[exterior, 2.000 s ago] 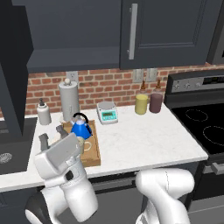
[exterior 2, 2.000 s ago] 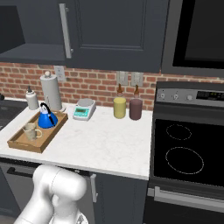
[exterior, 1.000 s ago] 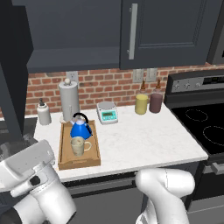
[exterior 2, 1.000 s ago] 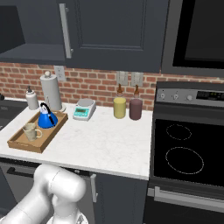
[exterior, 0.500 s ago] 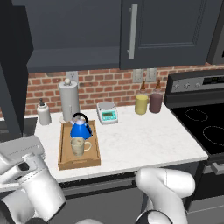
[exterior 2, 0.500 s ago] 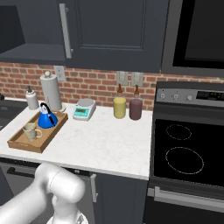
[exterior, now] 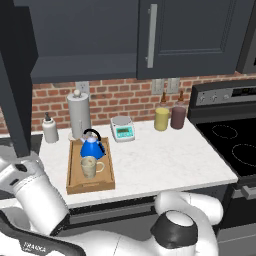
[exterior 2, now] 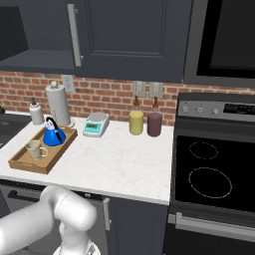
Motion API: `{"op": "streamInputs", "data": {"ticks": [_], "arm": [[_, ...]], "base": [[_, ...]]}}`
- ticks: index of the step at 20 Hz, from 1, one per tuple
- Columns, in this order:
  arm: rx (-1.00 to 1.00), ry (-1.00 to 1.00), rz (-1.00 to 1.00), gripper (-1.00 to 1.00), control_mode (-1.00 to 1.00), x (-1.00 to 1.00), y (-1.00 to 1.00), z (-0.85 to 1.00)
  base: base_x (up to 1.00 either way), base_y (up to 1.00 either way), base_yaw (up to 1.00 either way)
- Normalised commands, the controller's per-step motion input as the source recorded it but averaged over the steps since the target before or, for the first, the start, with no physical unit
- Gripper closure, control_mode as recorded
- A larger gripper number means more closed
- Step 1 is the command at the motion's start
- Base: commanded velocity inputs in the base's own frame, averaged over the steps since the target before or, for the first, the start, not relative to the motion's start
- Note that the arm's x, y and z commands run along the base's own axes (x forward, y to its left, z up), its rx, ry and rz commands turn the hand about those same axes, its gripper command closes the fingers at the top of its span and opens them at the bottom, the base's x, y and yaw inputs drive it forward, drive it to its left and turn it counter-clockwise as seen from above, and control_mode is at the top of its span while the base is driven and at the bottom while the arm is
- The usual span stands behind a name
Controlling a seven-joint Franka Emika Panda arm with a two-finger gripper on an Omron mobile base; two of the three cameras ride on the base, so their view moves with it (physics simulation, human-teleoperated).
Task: Pick the kettle from the counter and place it on the tray. Then pick the mug from the cabinet and place it on the tray. Then close the cabinet doors.
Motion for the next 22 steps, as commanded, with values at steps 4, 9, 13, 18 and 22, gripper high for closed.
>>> {"op": "streamInputs", "data": {"ticks": [4,9,13,18,22], "arm": [[0.25,0.16,-0.08,-1.0,-1.0,-0.23,0.06,0.03],[0.32,0.14,-0.06,-1.0,-1.0,-0.19,0.0,0.09],[0.38,0.11,-0.03,-1.0,-1.0,-0.09,0.0,0.08],[0.43,0.08,-0.08,-1.0,-1.0,-0.01,-0.05,0.13],[0.44,0.1,-0.13,-1.0,-1.0,0.0,-0.01,0.29]], "base": [[0.0,0.0,0.0],[0.0,0.0,0.0],[0.0,0.0,0.0],[0.0,0.0,0.0],[0.0,0.0,0.0]]}}
